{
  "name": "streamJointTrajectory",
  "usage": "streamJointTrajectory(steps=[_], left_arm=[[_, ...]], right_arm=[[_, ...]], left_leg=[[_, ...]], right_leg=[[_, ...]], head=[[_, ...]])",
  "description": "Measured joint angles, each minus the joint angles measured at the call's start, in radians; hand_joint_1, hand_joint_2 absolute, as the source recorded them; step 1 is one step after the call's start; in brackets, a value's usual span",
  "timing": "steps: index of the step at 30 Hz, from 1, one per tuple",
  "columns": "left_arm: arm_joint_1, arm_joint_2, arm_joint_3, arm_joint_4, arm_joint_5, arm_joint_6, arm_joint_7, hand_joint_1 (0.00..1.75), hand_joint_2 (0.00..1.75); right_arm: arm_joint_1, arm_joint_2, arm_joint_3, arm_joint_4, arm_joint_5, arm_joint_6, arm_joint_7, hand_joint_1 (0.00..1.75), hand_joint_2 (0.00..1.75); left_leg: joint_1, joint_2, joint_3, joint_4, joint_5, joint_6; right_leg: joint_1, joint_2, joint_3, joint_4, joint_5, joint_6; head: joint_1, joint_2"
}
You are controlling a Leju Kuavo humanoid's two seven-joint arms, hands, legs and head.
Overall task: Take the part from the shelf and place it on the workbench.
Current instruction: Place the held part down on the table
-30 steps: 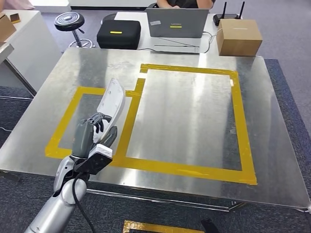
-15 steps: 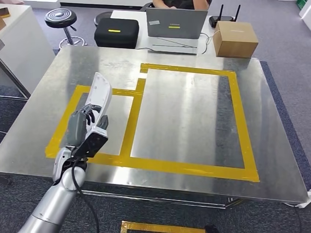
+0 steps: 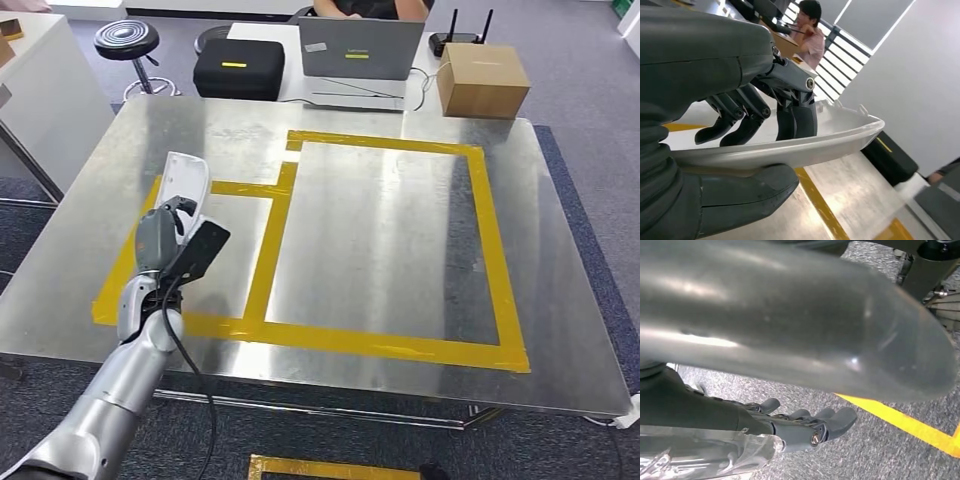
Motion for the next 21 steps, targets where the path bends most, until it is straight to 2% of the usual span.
streamJointTrajectory(steps=[4,9,14,21], left_arm=[[-0.087,-0.008,0.009,0.145,-0.085,0.023,0.063,1.75,1.75],[-0.154,-0.025,0.008,0.268,-0.183,0.038,0.121,1.75,1.75],[-0.186,-0.033,0.007,0.335,-0.217,0.040,0.146,1.75,1.75],[-0.195,-0.038,0.007,0.376,-0.223,0.042,0.137,1.75,1.75]], right_arm=[[-0.003,0.000,0.004,0.000,0.013,0.008,0.010,0.00,0.00],[-0.016,0.000,0.016,0.000,0.023,0.014,0.016,0.00,0.00],[-0.025,0.000,0.027,0.000,0.029,0.013,0.020,0.00,0.00],[-0.028,0.000,0.036,0.000,0.033,0.008,0.020,0.00,0.00]], left_leg=[[0.000,0.000,0.000,0.000,0.001,0.000],[0.000,0.000,0.000,0.000,0.002,0.000],[0.000,0.000,-0.001,0.000,0.002,0.000],[0.000,0.000,-0.001,0.000,0.002,0.000]], right_leg=[[0.000,0.000,0.000,0.001,0.001,0.000],[0.000,0.000,-0.001,0.001,0.001,-0.001],[0.000,0.000,-0.001,0.001,0.001,-0.001],[0.000,0.000,-0.002,0.001,0.001,-0.001]], head=[[0.000,0.000],[0.000,0.000],[0.000,0.000],[0.000,0.000]])
